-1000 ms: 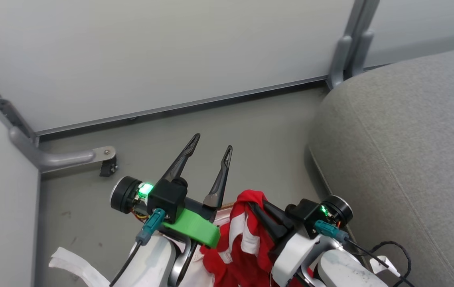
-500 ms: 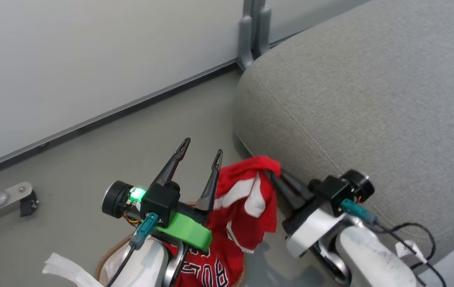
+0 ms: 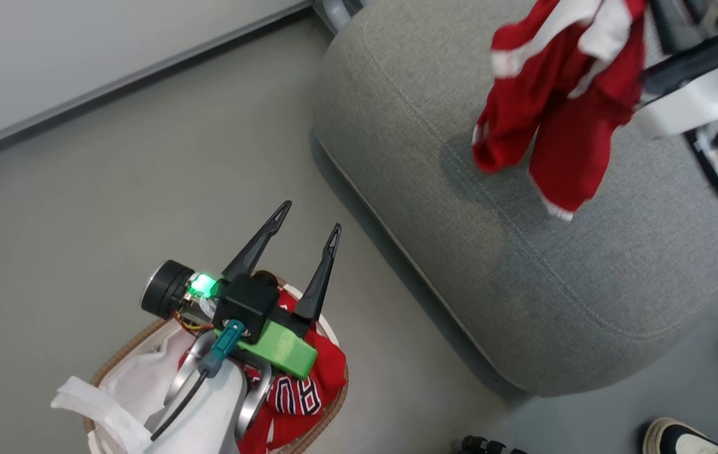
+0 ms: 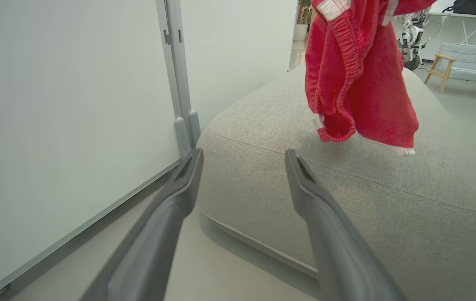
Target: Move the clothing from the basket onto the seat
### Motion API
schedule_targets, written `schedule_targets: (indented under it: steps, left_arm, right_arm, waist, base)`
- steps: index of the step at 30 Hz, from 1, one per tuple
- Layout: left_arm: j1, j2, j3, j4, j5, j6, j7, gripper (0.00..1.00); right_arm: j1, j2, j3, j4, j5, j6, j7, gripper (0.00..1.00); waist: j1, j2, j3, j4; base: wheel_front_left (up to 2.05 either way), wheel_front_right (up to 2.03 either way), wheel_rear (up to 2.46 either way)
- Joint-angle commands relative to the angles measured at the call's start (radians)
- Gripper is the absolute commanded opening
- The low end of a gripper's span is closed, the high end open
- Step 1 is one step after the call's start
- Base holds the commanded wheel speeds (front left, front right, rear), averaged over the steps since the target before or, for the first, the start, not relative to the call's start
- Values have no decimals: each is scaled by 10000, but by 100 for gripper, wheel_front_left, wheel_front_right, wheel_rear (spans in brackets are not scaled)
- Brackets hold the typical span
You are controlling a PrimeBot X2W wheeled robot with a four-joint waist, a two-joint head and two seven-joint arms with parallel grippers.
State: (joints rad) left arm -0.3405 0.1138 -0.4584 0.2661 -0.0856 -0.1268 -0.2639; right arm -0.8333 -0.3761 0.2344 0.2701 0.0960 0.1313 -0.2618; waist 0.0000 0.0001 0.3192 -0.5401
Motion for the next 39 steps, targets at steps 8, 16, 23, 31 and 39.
schedule_targets:
  steps: [8,16,23,31,39]
  left_arm:
    - [-849,619,-322,-261,177,-48,-8,100]
    - [-1436,897,-823,-460,220,-46,-8,100]
    - [-1671,981,-1061,-321,129,-47,-9,100]
    - [-1512,903,-867,-9,-22,-48,-9,100]
    - [-1068,514,-398,151,-148,100,-8,100]
  right_arm:
    - [-2051,-936,-1486,1519,-737,-12,-30,0]
    - [-2671,-736,-3386,4110,-1294,-12,-27,0]
    - [-1767,142,-5203,5486,-2120,-12,-28,0]
    - [-253,1138,-6207,5583,-2532,-12,-27,9]
    - [1453,1644,-6038,4507,-2417,-12,-27,100]
  waist:
    - [0,-1,2412,638]
    - [0,-1,3552,1317]
    - [0,-1,3783,1514]
    - [0,-1,3158,1482]
    - [0,-1,2060,1683]
  base:
    - [0,0,0]
    - [0,0,0]
    - [0,0,0]
    - [0,0,0]
    - [0,0,0]
